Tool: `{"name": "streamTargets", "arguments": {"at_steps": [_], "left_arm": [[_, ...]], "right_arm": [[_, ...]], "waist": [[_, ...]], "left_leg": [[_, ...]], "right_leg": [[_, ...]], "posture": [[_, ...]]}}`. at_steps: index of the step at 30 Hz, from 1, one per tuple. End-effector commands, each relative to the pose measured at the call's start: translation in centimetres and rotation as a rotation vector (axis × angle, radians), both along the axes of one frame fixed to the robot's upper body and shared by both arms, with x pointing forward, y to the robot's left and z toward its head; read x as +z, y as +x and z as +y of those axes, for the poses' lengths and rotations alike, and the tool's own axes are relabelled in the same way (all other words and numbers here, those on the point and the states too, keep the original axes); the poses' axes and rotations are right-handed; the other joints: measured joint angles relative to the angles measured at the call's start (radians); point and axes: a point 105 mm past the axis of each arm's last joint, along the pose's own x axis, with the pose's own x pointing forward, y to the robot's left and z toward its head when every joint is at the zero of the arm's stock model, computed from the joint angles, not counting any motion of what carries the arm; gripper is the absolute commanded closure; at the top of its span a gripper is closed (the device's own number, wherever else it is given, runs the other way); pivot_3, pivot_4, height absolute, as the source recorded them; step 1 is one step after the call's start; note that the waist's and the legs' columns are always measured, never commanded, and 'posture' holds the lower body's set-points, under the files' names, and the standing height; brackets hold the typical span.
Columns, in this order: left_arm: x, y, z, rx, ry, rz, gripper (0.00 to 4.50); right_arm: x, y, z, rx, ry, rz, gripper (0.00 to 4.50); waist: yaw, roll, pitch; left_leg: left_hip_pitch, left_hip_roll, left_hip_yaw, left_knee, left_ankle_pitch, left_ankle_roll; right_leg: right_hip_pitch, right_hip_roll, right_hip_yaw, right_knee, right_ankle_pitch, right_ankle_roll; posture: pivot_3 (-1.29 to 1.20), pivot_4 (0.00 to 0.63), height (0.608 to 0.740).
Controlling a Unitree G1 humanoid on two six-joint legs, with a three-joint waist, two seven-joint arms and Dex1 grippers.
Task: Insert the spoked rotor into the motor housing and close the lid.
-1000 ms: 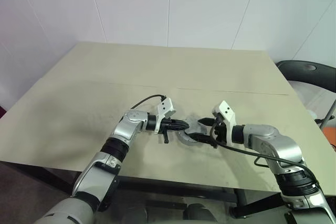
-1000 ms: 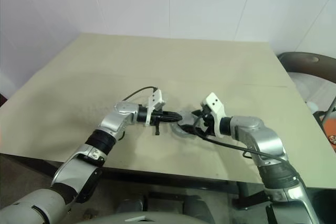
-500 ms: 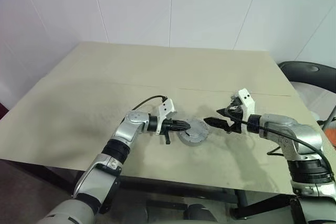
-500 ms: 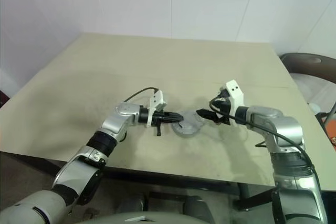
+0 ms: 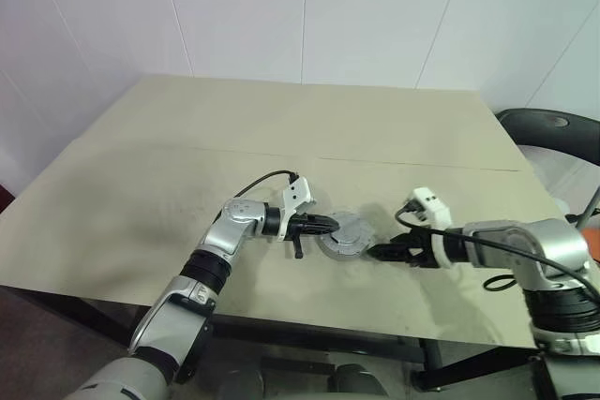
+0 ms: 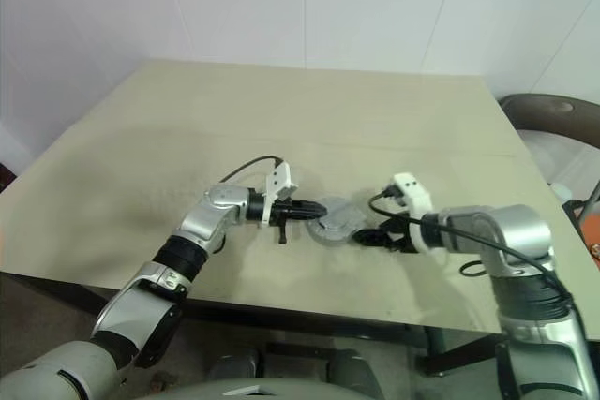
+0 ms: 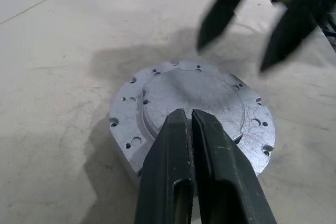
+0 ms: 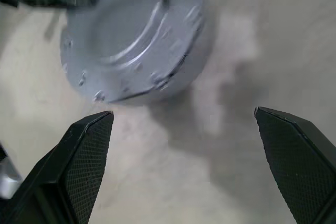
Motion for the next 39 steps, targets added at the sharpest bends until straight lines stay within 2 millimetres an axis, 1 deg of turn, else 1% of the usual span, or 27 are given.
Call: {"name": "streamTargets", "arguments": {"at_steps": [1, 5, 8, 10, 13, 16, 21, 26, 30, 34, 39], "left_arm": [[-3.0, -1.4, 0.4, -0.038, 0.111, 0.073, 4.28], [-2.8, -1.2, 0.7, -0.035, 0.116, 0.061, 4.28], [-2.8, -1.1, 0.9, -0.032, 0.122, 0.057, 4.28], [-2.8, -1.0, 1.0, -0.030, 0.126, 0.055, 4.28], [-2.9, -1.0, 1.0, -0.029, 0.128, 0.053, 4.28], [-2.9, -1.0, 1.0, -0.031, 0.135, 0.049, 4.28], [-2.9, -0.7, 1.3, -0.027, 0.149, 0.039, 4.28], [-3.3, -0.1, 2.5, -0.018, 0.215, 0.015, 4.28], [-3.2, 0.6, 3.4, 0.011, 0.234, -0.005, 4.28], [-3.4, 0.8, 3.9, 0.019, 0.263, -0.020, 4.28], [-3.3, 0.9, 4.2, 0.024, 0.263, -0.029, 4.28]], "right_arm": [[-0.1, 0.0, 1.7, -0.035, 0.056, 0.040, 0.01], [0.4, 1.2, 2.2, -0.099, 0.124, 0.038, 0.01], [1.1, 1.6, 2.6, -0.107, 0.233, 0.052, 0.01], [1.4, 1.8, 2.7, -0.115, 0.292, 0.069, 0.01], [1.3, 1.8, 2.5, -0.130, 0.319, 0.089, 0.01], [1.8, 1.8, 3.0, -0.122, 0.400, 0.102, 0.01], [2.2, 0.9, 3.3, -0.067, 0.414, 0.105, 0.01], [2.2, 1.2, 3.6, -0.089, 0.429, 0.105, 0.01], [2.0, 1.8, 4.5, -0.136, 0.460, 0.103, 0.01], [1.1, 2.7, 5.3, -0.222, 0.478, 0.126, 0.01], [1.9, 2.7, 7.4, -0.204, 0.564, 0.128, 0.01]], "waist": [[-0.003, -0.003, -0.003], [-0.025, -0.004, -0.004], [-0.039, -0.004, -0.004], [-0.048, -0.003, -0.004], [-0.054, -0.002, -0.005], [-0.052, 0.002, -0.005], [-0.047, 0.003, -0.004], [-0.050, 0.004, -0.004], [-0.055, 0.004, -0.004], [-0.060, 0.004, -0.004], [-0.079, 0.005, -0.004]], "left_leg": [[0.000, 0.000, 0.000, 0.000, 0.000, 0.000], [0.002, 0.001, 0.000, 0.000, 0.000, 0.000], [0.004, 0.001, 0.000, 0.001, 0.000, 0.000], [0.004, 0.001, 0.000, 0.001, 0.000, 0.000], [0.004, 0.001, 0.000, 0.001, 0.000, 0.000], [0.001, 0.001, 0.000, 0.001, 0.000, 0.000], [-0.002, 0.001, 0.000, -0.001, 0.000, 0.000], [-0.001, 0.001, 0.000, 0.000, 0.000, 0.000], [-0.001, 0.001, 0.000, 0.000, 0.000, 0.000], [0.000, 0.002, 0.000, -0.001, 0.000, 0.000], [0.002, 0.002, 0.000, -0.001, 0.000, 0.000]], "right_leg": [[0.000, 0.000, 0.000, 0.000, 0.000, 0.000], [0.001, 0.001, 0.000, 0.001, 0.000, 0.000], [0.002, 0.001, 0.000, 0.001, 0.000, 0.000], [0.002, 0.001, 0.000, 0.001, 0.000, -0.001], [0.002, 0.001, 0.000, 0.001, 0.000, -0.001], [0.002, 0.001, 0.001, 0.001, 0.000, 0.000], [0.001, 0.001, 0.001, 0.001, 0.002, 0.003], [0.000, 0.001, 0.001, 0.001, -0.001, 0.002], [-0.001, 0.001, 0.001, 0.001, -0.001, 0.002], [-0.001, 0.002, 0.001, 0.003, -0.001, 0.002], [-0.002, 0.003, 0.001, 0.003, 0.000, 0.001]], "posture": [[0.00, 0.000, 0.740], [0.00, 0.000, 0.740], [0.00, 0.000, 0.740], [0.00, 0.000, 0.740], [0.00, 0.000, 0.740], [0.00, 0.000, 0.740], [0.00, 0.000, 0.740], [0.00, 0.000, 0.740], [0.00, 0.000, 0.740], [0.00, 0.000, 0.740], [0.00, 0.000, 0.740]]}}
